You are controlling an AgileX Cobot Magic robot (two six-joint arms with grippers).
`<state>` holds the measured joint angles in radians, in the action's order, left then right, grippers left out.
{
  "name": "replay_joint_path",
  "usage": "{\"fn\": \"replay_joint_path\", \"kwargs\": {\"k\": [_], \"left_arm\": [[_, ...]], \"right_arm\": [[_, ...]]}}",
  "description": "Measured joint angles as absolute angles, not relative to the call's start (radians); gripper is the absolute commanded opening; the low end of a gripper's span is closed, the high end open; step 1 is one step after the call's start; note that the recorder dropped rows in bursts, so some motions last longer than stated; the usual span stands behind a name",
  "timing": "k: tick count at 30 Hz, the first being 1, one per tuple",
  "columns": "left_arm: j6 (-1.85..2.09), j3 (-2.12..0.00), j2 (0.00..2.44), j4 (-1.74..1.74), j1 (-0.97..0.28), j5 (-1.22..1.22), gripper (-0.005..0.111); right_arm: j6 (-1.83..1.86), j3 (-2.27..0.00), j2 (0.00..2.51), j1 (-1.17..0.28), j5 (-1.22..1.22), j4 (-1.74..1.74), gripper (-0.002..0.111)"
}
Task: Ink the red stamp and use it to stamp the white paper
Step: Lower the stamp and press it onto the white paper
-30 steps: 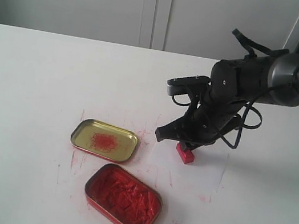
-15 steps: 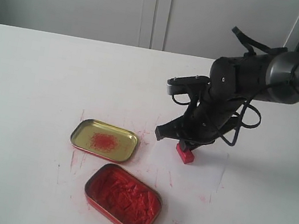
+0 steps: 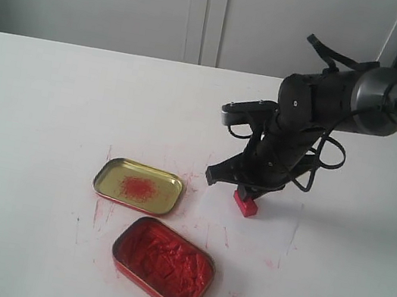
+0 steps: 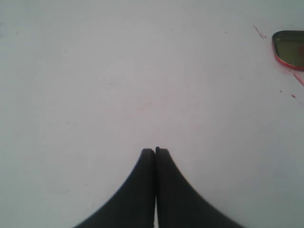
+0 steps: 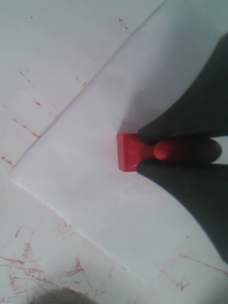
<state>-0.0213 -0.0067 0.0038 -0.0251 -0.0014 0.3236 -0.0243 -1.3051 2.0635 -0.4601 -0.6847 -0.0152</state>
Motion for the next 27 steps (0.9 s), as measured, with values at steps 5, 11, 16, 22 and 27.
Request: {"fn": "replay_joint_path", "kwargs": {"k": [5,11,16,22,27], "left_arm": [[-0.021,-0.007,0.004,-0.025,-0.001,0.324,0.000],[-0.021,-0.007,0.004,-0.025,-0.001,0.324,0.000],[-0.021,-0.007,0.004,-0.025,-0.001,0.324,0.000],[-0.021,-0.007,0.004,-0.025,-0.001,0.324,0.000],[-0.021,-0.007,0.004,-0.025,-0.001,0.324,0.000]], "right_arm": [[-0.024,-1.305,2.064,-0.460,-0.685,-0.015,0.000],[-0.024,-1.296,2.049,-0.460,-0.669,-0.015,0.000],[-0.025,-1.279,2.022,-0.460,-0.646,-0.020,0.000],[-0.027,-1.266,1.998,-0.459,-0.636,-0.051,0.000],[-0.025,-1.259,1.984,-0.459,-0.631,-0.067,0.000]]}}
